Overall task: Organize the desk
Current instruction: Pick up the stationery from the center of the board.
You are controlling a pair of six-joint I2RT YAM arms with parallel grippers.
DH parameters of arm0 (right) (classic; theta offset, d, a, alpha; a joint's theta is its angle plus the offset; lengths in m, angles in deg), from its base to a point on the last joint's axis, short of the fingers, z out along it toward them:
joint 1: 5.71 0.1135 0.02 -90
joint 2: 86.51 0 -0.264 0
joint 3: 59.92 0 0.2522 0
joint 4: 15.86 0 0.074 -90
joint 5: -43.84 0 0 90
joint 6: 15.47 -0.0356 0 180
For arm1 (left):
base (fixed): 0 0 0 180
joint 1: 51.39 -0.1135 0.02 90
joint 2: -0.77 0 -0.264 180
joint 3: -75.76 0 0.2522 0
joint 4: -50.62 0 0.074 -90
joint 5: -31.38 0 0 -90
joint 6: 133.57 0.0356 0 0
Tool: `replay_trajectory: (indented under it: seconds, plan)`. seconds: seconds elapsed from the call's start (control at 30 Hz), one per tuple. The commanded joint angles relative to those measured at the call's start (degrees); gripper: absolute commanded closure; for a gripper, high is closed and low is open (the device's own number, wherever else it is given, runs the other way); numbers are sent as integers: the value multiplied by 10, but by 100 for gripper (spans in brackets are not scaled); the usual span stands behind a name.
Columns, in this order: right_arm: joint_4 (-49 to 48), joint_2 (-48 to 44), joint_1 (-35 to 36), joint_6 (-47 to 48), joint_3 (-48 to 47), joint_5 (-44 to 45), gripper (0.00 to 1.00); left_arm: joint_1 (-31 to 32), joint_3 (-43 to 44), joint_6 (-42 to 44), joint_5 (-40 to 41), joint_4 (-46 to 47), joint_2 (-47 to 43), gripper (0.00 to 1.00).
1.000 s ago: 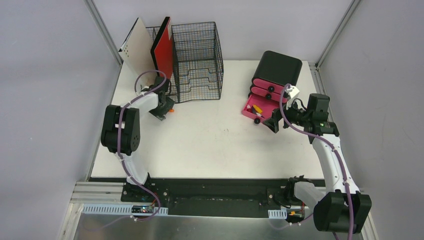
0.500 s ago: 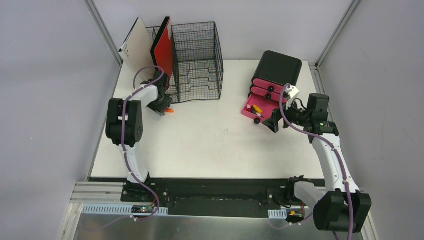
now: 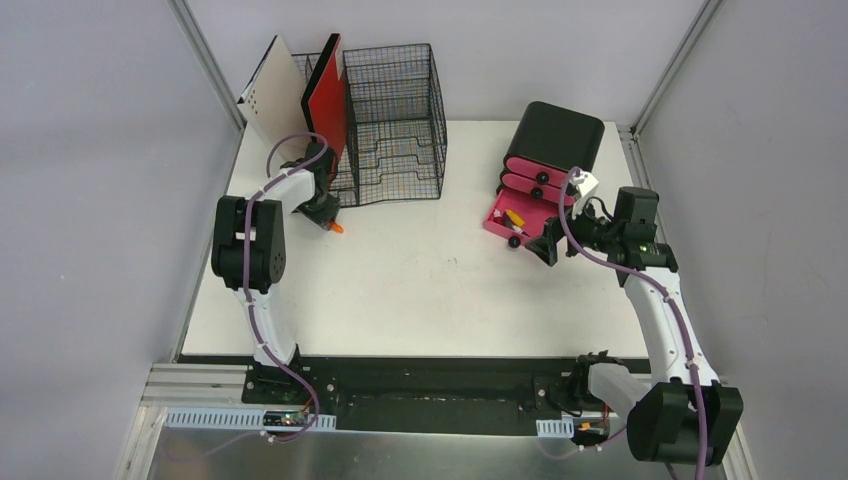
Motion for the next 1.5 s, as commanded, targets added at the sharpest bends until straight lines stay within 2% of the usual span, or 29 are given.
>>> replay_trajectory:
  seconds: [0.0,0.03,0.23,0.47,0.67,0.8,0.93,1.07,1.33,1.47]
  plan:
    - [-4,-1,-4,9,-19,-17,1,-2,-34,23,-22,-2,0,97]
    - [-4,-2,-4,9,-20,-18,1,-2,-52,28,-24,6,-16,100]
    - [16,1,-8,18,-25,-54,1,-1,-186,75,-64,113,-135,100]
    - [52,14,-20,38,-37,-113,1,1,-369,127,-196,309,-301,100]
    - [56,15,-25,38,-36,-145,1,5,-432,170,-313,374,-400,100]
    - [55,20,-25,33,-32,-173,1,13,-495,168,-390,482,-465,100]
    - [52,29,-25,22,-30,-199,1,35,-540,152,-432,575,-511,100]
    - [48,36,-25,10,-29,-227,1,74,-559,147,-434,637,-541,100]
    - [6,33,-25,-32,-6,-274,1,178,-556,161,-378,705,-555,100]
    - [1,36,-25,-41,-3,-290,1,208,-554,164,-351,737,-553,100]
